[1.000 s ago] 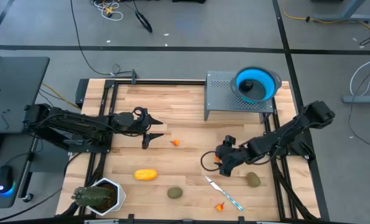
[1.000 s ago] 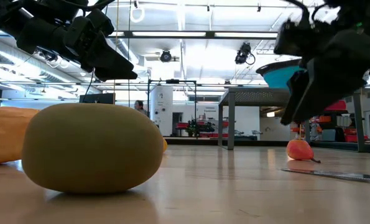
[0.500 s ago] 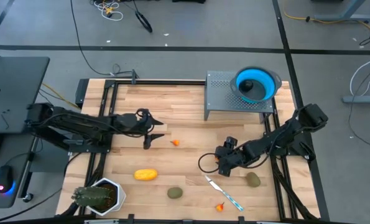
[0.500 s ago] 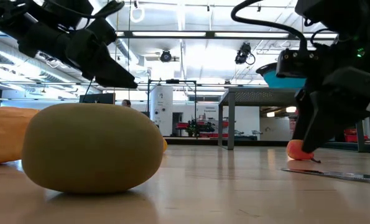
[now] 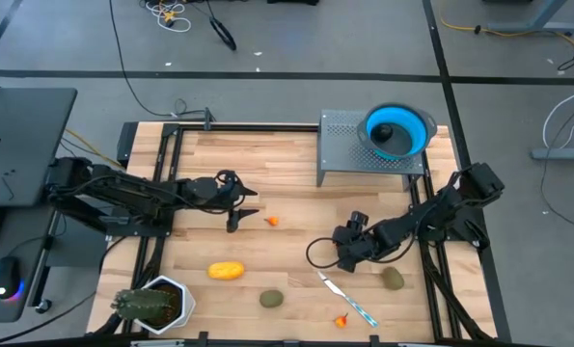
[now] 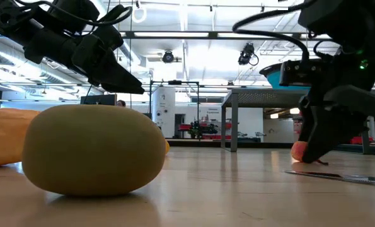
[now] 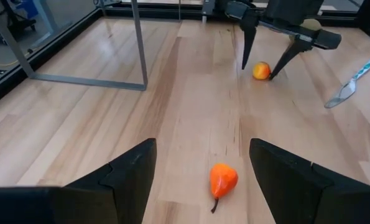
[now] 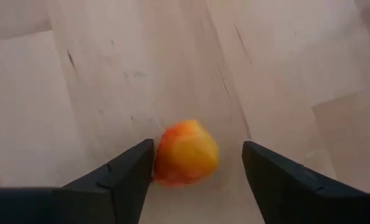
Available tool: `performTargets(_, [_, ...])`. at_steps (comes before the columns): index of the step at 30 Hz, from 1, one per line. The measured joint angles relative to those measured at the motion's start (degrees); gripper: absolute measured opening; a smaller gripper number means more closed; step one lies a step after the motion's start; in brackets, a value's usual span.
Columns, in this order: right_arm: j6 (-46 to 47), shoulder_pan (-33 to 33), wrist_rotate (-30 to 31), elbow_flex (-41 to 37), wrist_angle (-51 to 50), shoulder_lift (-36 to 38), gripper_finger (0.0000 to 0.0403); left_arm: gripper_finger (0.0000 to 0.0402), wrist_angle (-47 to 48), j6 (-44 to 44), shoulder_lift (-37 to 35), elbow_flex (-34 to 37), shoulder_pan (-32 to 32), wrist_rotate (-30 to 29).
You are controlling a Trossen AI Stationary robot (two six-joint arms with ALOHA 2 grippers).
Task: Pick & Place Fruit
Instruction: Put the yellow pear into the blue strainer bowl on the shelf
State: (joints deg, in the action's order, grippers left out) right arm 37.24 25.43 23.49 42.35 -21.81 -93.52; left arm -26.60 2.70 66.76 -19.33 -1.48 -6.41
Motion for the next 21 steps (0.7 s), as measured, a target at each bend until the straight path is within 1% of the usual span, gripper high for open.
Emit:
performTargets(8, [-0.1, 0.0, -0.1, 0.0, 0.2, 0.1, 0.0235, 0.0265, -0.1, 0.1, 0.0, 0.0, 0.0, 0.0])
performTargets(11, [-0.1, 0.0, -0.1, 0.0, 0.2, 0.2, 0.0216, 0.0265, -0.1, 0.1, 0.0, 0.0, 0.0, 0.0])
performTargets(16, [-0.1, 0.0, -0.2, 0.3, -0.4, 0.2, 0.0173, 0.0265, 0.0, 0.1, 0.0, 0.0, 0.0, 0.0])
performTargets(18, [-0.1, 0.0, -1.1, 1.3, -1.1, 0.2, 0.0158, 0.0265, -0.1, 0.1, 0.0, 0.0, 0.0, 0.0])
performTargets(21, [-0.2, 0.0, -1.1, 3.9, -5.2, 0.7, 0.0142, 0.0265, -0.2, 0.1, 0.0, 0.0, 0.0, 0.0])
